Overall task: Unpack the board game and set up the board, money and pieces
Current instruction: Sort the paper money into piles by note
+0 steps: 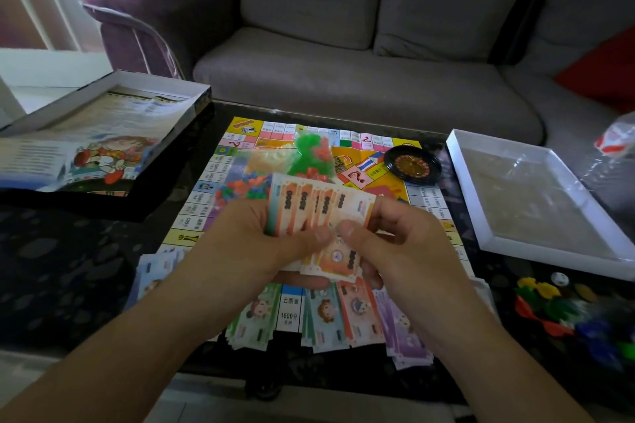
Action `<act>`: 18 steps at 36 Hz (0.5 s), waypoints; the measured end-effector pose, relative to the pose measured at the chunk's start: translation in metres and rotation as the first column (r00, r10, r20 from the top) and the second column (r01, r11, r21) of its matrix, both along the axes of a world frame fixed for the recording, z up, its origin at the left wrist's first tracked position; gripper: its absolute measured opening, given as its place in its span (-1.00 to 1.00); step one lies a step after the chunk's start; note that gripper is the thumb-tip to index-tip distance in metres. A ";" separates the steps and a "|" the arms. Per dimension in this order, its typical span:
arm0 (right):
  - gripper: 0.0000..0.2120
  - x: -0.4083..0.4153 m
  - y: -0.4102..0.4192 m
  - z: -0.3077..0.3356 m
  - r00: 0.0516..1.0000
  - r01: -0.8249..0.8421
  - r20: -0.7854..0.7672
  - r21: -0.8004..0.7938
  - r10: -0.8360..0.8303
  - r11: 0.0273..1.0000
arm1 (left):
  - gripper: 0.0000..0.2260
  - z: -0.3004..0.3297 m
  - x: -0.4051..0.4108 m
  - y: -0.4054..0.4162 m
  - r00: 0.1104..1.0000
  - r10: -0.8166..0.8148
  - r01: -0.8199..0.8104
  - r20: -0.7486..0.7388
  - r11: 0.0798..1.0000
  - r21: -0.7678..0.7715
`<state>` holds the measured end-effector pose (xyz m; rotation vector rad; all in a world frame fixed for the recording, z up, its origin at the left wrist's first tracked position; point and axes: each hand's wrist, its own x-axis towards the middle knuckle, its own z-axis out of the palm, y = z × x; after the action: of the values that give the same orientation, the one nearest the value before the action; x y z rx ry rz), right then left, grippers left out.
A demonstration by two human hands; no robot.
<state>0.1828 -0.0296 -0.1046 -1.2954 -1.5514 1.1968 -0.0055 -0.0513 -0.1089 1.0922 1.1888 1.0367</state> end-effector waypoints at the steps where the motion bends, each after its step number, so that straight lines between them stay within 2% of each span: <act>1: -0.88 0.000 0.000 0.000 1.000 0.004 0.007 0.011 -0.004 1.000 | -0.85 0.000 0.000 0.000 1.000 -0.001 0.002 0.007 1.000 -0.001; 7: -0.83 -0.002 0.002 0.001 0.999 0.038 -0.023 -0.013 -0.038 0.999 | -0.77 0.004 -0.002 0.000 0.980 0.052 -0.035 0.191 0.995 -0.092; 12: -0.82 -0.004 -0.001 0.002 0.998 0.003 -0.057 -0.029 -0.005 1.000 | -0.82 -0.001 -0.005 0.000 0.998 0.019 -0.019 0.059 1.000 -0.012; 18: -0.81 -0.005 -0.001 0.000 0.999 -0.013 -0.040 0.002 0.013 1.000 | -0.86 -0.002 -0.003 -0.002 0.999 0.022 -0.023 0.026 1.000 0.012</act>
<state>0.1776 -0.0302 -0.1050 -1.2545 -1.5344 1.2223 -0.0083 -0.0530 -0.1105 1.0741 1.1773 1.0741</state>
